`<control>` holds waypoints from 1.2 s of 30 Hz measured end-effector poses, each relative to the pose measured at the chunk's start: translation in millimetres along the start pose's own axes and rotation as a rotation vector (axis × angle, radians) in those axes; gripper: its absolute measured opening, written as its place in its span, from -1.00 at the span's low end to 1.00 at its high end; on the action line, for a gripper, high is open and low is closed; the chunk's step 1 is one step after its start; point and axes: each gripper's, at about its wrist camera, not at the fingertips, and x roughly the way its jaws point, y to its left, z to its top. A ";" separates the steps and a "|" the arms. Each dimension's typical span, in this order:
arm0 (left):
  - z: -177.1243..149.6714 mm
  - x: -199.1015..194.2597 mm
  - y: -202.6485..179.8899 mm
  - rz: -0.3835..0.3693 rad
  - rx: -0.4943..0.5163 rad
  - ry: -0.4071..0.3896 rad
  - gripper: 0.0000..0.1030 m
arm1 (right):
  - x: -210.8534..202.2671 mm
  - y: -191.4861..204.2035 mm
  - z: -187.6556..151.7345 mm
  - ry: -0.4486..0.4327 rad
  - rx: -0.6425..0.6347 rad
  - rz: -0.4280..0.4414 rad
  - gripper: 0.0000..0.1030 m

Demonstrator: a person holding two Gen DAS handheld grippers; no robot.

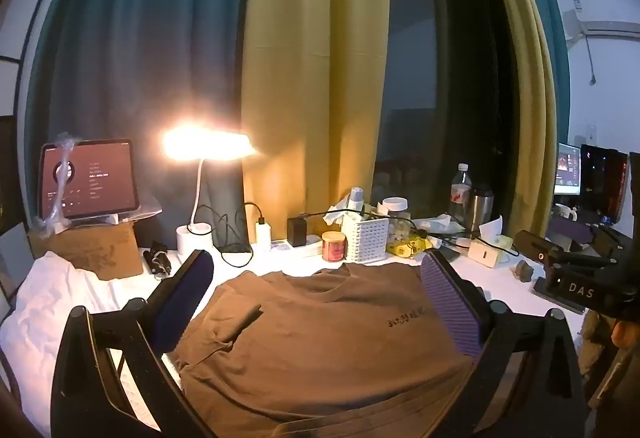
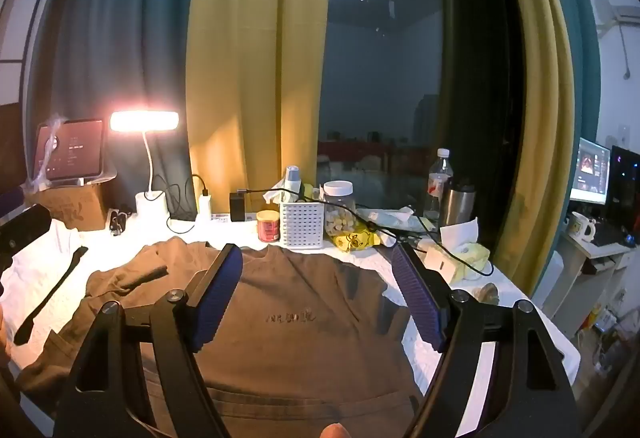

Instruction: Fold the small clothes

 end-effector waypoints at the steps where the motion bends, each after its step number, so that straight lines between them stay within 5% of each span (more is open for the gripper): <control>1: -0.3 -0.6 -0.5 0.000 0.003 0.001 0.98 | -0.1 -0.1 -0.1 -0.003 0.000 -0.001 0.55; 36: -0.5 -3.8 0.8 0.000 -0.037 0.010 0.98 | -1.1 -2.0 -2.2 -0.006 0.001 0.000 0.55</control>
